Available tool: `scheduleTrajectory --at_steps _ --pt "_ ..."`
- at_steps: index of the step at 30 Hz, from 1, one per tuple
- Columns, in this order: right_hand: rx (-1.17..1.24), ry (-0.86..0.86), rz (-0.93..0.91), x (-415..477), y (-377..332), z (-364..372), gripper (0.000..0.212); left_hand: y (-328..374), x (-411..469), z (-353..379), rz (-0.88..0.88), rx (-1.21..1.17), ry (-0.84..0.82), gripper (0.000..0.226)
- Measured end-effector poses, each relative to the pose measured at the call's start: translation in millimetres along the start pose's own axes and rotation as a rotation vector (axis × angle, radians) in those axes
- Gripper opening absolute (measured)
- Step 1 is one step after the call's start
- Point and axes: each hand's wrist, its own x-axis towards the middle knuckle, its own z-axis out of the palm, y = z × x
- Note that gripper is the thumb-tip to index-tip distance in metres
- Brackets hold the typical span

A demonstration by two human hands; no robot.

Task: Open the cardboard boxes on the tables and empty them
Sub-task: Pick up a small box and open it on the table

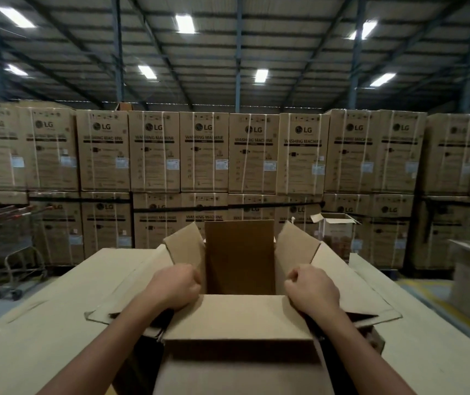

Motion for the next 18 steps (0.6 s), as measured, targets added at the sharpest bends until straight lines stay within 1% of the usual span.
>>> scheduleTrajectory --at_steps 1,2,4,6,7,10,12,13,14,16,17,18 --pt "0.003 0.028 -0.005 1 0 1 0.014 -2 0 0 0.042 -0.016 -0.054 0.025" --pt "0.004 0.053 -0.014 3 0 1 0.017 -4 0 0 0.075 -0.026 -0.071 0.025" --pt "0.01 0.064 -0.052 8 0 2 0.021 -10 0 -1 0.107 -0.044 0.003 0.026" --pt "0.024 0.041 -0.096 12 0 2 0.021 -13 0 -6 0.14 -0.043 0.119 0.029" --pt "0.043 0.032 -0.105 14 -1 0 0.019 -12 0 -10 0.166 -0.064 0.147 0.03" --pt "0.163 0.092 -0.135 18 1 -4 0.018 -10 4 -15 0.245 -0.266 0.133 0.027" --pt "0.27 0.151 -0.155 17 3 -4 0.018 -9 8 -10 0.232 -0.419 0.084 0.027" --pt "0.358 0.15 -0.162 17 4 -3 0.019 -7 8 -10 0.213 -0.505 0.06 0.03" --pt "0.468 0.117 -0.164 17 5 -3 0.025 -7 9 -9 0.181 -0.598 0.025 0.035" --pt "0.683 -0.048 -0.149 14 6 -4 0.041 -6 8 -11 0.094 -0.802 -0.066 0.045" --pt "0.736 -0.139 -0.134 12 7 -5 0.047 -6 9 -12 0.06 -0.879 -0.113 0.048" --pt "0.721 -0.21 -0.121 10 8 -5 0.051 -7 12 -9 0.042 -0.899 -0.158 0.048"
